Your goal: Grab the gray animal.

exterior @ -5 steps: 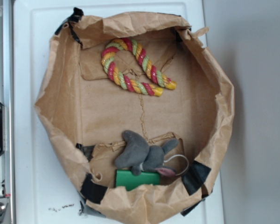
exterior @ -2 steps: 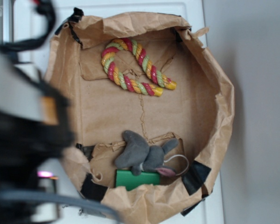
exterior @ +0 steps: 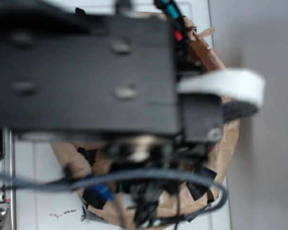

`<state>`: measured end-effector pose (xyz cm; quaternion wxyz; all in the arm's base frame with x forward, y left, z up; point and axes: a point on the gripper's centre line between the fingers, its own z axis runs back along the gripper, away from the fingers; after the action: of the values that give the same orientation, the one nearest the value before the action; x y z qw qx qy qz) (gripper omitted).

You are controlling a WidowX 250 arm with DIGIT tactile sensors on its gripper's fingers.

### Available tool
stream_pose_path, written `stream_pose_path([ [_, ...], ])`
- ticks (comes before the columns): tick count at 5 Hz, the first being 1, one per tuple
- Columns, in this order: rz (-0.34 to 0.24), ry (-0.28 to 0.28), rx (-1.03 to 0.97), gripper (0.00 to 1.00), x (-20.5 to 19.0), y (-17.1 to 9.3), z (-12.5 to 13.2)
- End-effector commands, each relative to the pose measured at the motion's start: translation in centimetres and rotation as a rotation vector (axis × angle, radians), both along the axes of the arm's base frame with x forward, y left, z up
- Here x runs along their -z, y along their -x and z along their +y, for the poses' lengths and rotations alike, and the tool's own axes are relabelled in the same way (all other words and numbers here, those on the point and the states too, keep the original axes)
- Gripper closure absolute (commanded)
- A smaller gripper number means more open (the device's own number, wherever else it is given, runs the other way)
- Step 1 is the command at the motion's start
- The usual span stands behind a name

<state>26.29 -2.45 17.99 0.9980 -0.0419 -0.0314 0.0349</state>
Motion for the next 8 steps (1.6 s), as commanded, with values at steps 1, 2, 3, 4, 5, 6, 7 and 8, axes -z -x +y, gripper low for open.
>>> stream_pose_path([
  [1, -0.063, 0.005, -0.009, 0.0, -1.5, -0.5, 0.2],
  [2, -0.063, 0.005, -0.009, 0.0, -1.5, -0.5, 0.2],
  [3, -0.048, 0.031, 0.043, 0.0, 2.6, -1.4, 1.3],
  [4, -0.037, 0.028, 0.059, 0.0, 5.0, -2.1, 2.5],
  [5, -0.057, 0.025, 0.104, 0.0, 7.0, -1.9, 2.9],
  [6, 0.028, 0.14, 0.248, 0.0, 8.9, -0.2, 2.2],
  [7, -0.054, 0.179, 0.231, 0.0, 9.6, 0.6, 1.1],
  [8, -0.162, 0.138, 0.192, 0.0, 10.3, 1.0, -0.3],
])
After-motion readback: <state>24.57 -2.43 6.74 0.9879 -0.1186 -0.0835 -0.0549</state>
